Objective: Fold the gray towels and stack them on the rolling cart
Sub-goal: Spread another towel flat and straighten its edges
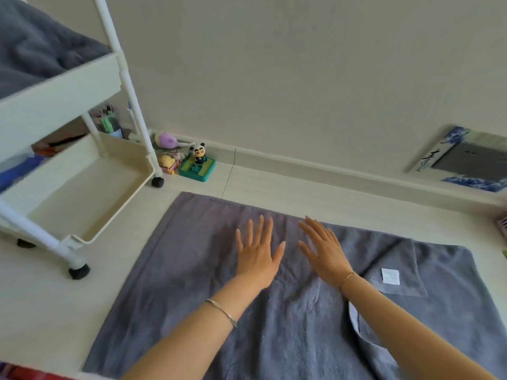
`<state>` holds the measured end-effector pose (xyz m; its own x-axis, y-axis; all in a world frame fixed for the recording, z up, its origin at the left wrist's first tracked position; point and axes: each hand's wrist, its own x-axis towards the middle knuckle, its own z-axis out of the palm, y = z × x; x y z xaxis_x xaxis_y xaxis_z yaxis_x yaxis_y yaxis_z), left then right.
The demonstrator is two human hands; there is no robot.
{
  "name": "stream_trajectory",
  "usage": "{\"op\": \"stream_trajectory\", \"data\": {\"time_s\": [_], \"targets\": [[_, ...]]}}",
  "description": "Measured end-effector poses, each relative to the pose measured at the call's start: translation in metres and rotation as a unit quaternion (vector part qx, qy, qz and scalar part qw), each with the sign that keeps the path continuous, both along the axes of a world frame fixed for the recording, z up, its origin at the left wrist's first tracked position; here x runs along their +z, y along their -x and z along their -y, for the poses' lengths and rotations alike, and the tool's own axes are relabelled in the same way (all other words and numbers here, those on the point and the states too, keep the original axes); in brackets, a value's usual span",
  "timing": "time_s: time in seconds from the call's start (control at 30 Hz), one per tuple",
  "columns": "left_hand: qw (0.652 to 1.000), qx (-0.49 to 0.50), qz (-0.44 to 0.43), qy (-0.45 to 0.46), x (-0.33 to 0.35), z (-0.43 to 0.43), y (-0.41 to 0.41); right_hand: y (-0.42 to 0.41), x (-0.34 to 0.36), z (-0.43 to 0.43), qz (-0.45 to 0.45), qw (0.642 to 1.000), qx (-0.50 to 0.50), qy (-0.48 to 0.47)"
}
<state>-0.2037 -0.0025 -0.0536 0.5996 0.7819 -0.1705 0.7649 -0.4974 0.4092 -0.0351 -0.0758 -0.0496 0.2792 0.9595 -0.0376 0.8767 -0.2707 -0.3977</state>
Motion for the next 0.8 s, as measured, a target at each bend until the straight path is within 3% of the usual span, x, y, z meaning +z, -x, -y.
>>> {"op": "stream_trajectory", "data": {"time_s": [0.23,0.4,0.53,0.7,0.8], "targets": [[0.992,-0.084,0.014,0.089,0.021,0.088,-0.074,-0.084,0.016,0.094,-0.073,0.988,-0.133,-0.025],[0.997,-0.045,0.014,0.065,0.021,0.126,-0.099,-0.127,0.016,0.144,-0.152,0.976,-0.128,0.087],[0.995,-0.026,-0.066,0.065,0.024,0.144,-0.109,-0.148,0.007,0.16,-0.117,0.981,-0.085,0.129],[0.992,-0.018,-0.11,0.05,0.021,0.158,-0.116,-0.164,0.005,0.161,-0.003,0.988,-0.023,0.153],[0.985,0.006,-0.12,0.124,0.02,0.161,-0.116,-0.17,0.005,0.16,0.061,0.986,0.014,0.152]]}}
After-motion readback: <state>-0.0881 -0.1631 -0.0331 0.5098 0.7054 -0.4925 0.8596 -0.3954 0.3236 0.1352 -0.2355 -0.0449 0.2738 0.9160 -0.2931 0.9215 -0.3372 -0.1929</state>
